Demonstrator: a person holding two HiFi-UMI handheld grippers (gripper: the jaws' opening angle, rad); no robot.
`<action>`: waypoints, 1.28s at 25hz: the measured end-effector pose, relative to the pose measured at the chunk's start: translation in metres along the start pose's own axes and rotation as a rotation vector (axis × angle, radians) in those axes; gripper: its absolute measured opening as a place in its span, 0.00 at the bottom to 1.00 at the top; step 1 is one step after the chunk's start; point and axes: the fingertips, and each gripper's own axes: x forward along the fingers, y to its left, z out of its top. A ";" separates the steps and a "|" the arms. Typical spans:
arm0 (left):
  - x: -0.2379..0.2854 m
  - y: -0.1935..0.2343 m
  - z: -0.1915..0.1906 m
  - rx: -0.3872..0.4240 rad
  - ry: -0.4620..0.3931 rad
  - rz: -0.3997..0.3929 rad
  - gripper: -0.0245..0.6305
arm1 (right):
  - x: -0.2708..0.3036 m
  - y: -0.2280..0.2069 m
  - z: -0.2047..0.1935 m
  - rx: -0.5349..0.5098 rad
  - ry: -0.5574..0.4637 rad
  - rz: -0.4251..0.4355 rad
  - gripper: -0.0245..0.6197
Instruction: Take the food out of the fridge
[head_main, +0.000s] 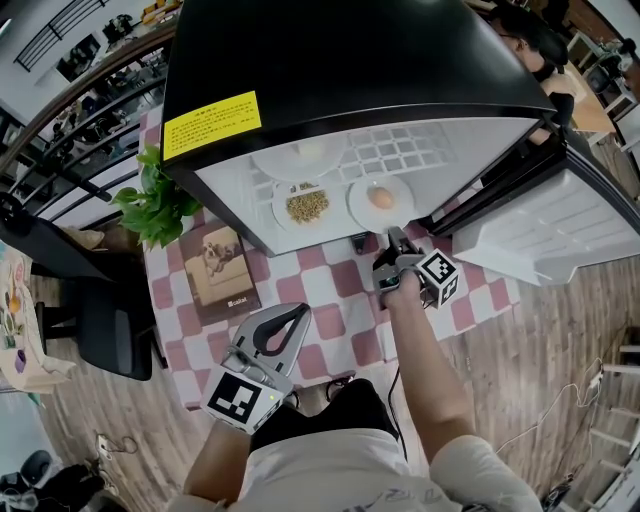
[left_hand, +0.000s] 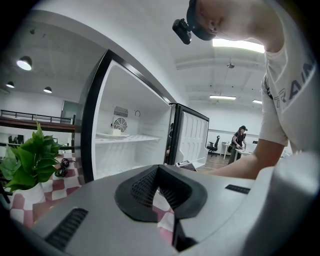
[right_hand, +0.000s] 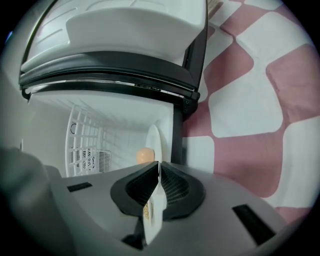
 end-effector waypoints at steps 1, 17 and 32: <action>0.000 0.002 0.000 0.003 0.002 0.004 0.04 | 0.000 0.000 0.000 -0.003 0.001 0.005 0.08; -0.002 0.007 -0.003 0.026 0.001 0.011 0.04 | 0.003 -0.001 0.009 0.009 -0.010 0.016 0.09; -0.004 -0.009 0.000 0.040 -0.015 -0.039 0.04 | -0.054 0.012 -0.001 0.035 -0.010 0.161 0.08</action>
